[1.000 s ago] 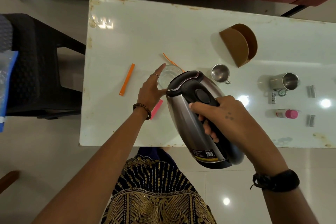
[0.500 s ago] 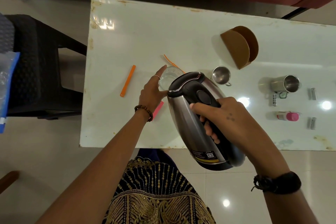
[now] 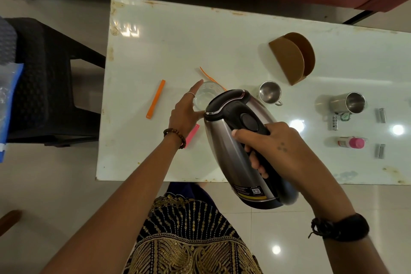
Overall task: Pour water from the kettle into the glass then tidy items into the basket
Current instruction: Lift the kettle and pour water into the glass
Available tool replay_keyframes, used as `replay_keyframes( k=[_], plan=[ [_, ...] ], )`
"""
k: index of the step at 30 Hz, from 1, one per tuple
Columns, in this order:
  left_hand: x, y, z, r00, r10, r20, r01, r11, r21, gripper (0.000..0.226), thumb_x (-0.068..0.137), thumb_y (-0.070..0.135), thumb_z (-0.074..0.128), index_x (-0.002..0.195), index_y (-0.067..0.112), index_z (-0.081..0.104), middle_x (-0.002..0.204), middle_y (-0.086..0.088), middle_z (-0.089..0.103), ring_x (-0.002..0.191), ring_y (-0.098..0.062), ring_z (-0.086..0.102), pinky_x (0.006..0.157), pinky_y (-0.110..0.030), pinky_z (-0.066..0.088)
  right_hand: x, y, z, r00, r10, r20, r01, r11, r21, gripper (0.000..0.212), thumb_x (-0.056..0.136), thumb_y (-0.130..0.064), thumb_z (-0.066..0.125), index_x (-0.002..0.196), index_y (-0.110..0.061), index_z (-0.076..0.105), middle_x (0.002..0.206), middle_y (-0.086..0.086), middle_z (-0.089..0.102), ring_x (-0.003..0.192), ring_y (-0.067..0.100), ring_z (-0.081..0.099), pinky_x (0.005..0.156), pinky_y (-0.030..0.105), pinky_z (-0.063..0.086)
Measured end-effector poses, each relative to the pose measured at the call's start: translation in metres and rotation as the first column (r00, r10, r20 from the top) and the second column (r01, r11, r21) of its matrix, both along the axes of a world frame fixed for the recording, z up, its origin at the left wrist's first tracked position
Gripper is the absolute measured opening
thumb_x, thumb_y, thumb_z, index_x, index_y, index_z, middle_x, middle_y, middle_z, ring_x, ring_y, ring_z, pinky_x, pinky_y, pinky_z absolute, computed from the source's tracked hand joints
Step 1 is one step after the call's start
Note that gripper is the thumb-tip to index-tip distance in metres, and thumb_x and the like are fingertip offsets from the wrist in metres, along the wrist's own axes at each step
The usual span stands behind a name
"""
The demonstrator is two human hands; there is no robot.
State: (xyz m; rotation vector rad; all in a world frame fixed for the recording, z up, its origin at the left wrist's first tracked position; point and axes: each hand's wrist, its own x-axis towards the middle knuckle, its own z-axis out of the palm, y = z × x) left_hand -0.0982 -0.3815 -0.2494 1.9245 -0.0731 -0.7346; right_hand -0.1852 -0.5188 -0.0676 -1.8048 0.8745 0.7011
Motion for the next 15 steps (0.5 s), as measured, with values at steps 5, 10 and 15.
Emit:
replay_keyframes(
  k=[5, 10, 15],
  plan=[
    [0.0002, -0.0009, 0.0033, 1.0, 0.0, -0.012, -0.001, 1.0, -0.008, 0.083, 0.065, 0.036, 0.062, 0.142, 0.026, 0.032, 0.143, 0.001, 0.045, 0.129, -0.023, 0.044, 0.103, -0.049, 0.04, -0.001, -0.001, -0.0001, 1.0, 0.01, 0.003, -0.01, 1.0, -0.003, 0.034, 0.072, -0.042, 0.062, 0.057, -0.011, 0.059, 0.038, 0.003, 0.057, 0.033, 0.013, 0.047, 0.045, 0.026, 0.046],
    [0.0001, -0.001, 0.0045, 1.0, -0.007, -0.006, 0.007, 1.0, 0.004, 0.083, 0.065, 0.038, 0.062, 0.142, 0.026, 0.032, 0.142, 0.0, 0.045, 0.128, -0.023, 0.044, 0.103, -0.049, 0.04, -0.0003, -0.0008, -0.0001, 1.0, 0.012, 0.004, -0.012, 1.0, -0.003, 0.034, 0.076, -0.039, 0.063, 0.058, -0.01, 0.059, 0.038, 0.002, 0.057, 0.032, 0.013, 0.047, 0.043, 0.025, 0.045],
    [0.0002, 0.0006, -0.0015, 1.0, -0.001, 0.031, 0.001, 1.0, 0.021, 0.074, 0.078, 0.019, 0.069, 0.142, 0.026, 0.032, 0.141, -0.001, 0.047, 0.127, -0.024, 0.046, 0.102, -0.05, 0.042, 0.0008, -0.0003, 0.0005, 1.0, 0.015, 0.008, -0.015, 1.0, 0.006, 0.033, 0.077, -0.037, 0.063, 0.057, -0.011, 0.057, 0.038, 0.002, 0.057, 0.031, 0.012, 0.046, 0.041, 0.022, 0.044]
  ],
)
